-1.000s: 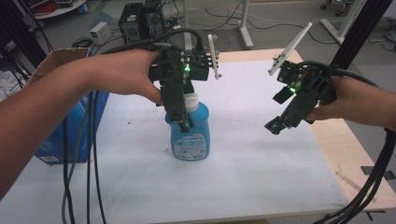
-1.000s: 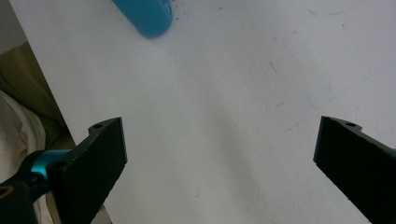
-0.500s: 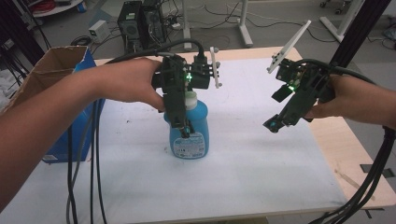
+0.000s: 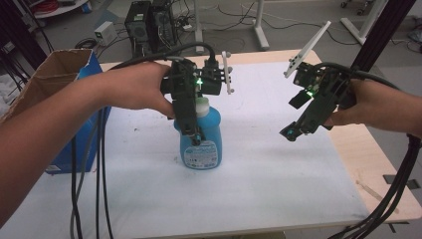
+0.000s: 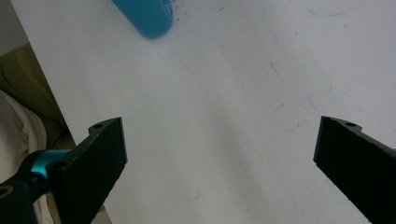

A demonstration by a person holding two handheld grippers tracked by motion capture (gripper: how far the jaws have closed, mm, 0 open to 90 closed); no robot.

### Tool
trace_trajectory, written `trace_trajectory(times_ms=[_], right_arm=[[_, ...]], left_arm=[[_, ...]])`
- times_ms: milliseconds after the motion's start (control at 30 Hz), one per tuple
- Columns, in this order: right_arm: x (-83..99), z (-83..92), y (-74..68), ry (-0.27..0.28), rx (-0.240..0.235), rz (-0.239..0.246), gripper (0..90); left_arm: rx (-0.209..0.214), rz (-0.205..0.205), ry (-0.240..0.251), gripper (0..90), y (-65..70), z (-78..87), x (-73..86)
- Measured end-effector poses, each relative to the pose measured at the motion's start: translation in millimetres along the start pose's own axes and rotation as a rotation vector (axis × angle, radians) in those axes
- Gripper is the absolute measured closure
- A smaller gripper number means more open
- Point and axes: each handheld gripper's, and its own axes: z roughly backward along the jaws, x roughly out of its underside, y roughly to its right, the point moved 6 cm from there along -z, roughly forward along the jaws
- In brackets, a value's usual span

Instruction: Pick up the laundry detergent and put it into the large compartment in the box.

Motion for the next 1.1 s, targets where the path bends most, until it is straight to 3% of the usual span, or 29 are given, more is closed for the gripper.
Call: trace_trajectory(times_ms=[467,733,1100], right_arm=[[-0.3,0.0,-0.4,0.000,-0.001,0.003,1.7],[-0.5,-0.2,-0.6,-0.001,-0.001,0.004,1.7],[-1.2,-0.8,-0.7,0.001,-0.002,0.008,1.7]], left_arm=[[-0.002,-0.008,-0.008,19.2,1.9,-1.3,-0.9],[-0.011,-0.021,-0.010,29.4,2.0,-0.4,-1.4],[-0.006,-0.034,-0.003,35.0,4.7,1.0,-2.2]])
